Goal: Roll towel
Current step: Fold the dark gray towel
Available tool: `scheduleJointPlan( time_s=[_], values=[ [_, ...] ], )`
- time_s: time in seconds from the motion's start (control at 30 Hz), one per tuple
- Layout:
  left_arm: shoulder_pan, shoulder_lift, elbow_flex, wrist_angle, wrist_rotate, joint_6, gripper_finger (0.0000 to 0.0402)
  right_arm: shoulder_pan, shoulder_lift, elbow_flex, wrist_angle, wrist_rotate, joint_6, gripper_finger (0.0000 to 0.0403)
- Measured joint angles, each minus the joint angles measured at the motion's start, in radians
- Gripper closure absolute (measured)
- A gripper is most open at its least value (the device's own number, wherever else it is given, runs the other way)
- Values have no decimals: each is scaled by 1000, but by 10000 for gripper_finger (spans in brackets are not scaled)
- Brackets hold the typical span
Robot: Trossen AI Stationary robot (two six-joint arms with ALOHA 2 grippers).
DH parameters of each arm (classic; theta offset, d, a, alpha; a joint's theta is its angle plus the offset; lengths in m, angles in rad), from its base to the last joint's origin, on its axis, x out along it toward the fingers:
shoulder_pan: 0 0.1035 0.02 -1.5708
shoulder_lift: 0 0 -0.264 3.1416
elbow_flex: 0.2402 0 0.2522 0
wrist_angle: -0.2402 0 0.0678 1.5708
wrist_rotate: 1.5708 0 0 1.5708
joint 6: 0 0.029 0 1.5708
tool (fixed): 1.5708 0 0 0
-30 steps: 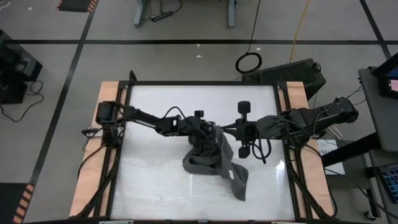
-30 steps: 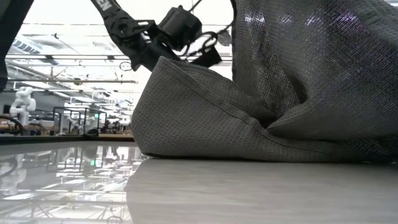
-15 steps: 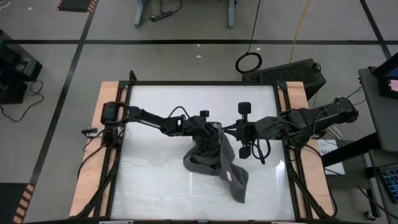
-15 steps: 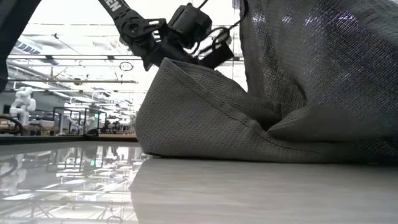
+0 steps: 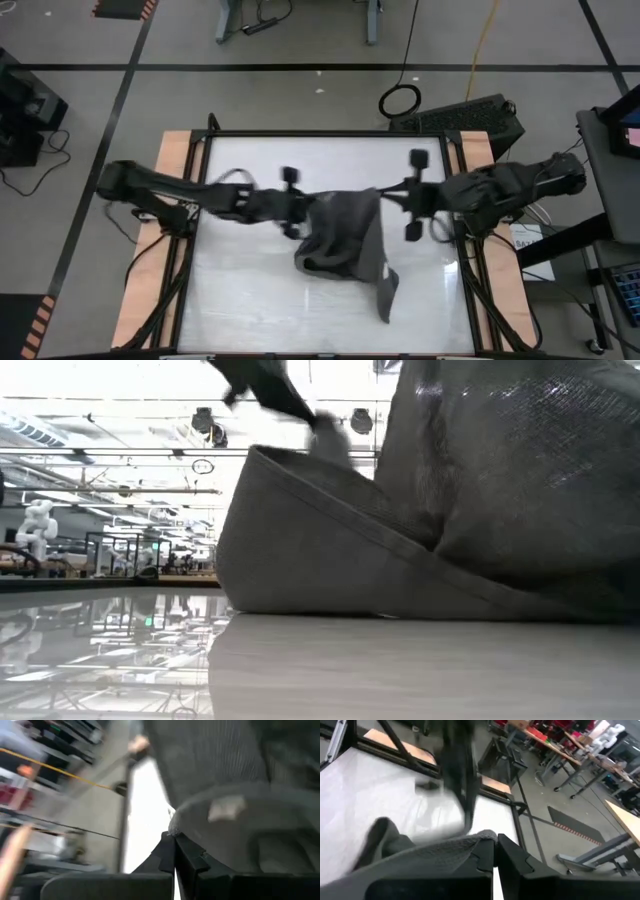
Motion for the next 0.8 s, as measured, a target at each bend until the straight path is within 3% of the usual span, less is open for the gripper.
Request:
scheduleJointPlan(
  time_s=[0.17, 0.33, 0.4, 0.57, 0.8],
  values=[
    [-148, -305, 0, -115, -195, -10, 401, 0, -129, 1, -100, -2, 81, 402],
    [-315, -551, 1, -86, -222, -62, 401, 0, -250, 1, -192, -15, 175, 402],
    [-374, -615, 1, -80, -220, -69, 401, 0, -289, 1, -194, -75, 194, 403],
    [-472, -705, 1, -52, -101, -87, 401, 0, -366, 1, -123, -288, 202, 403],
    [-530, -727, 1, -1, 103, -55, 401, 0, -409, 1, -20, -536, 165, 403]
  ],
)
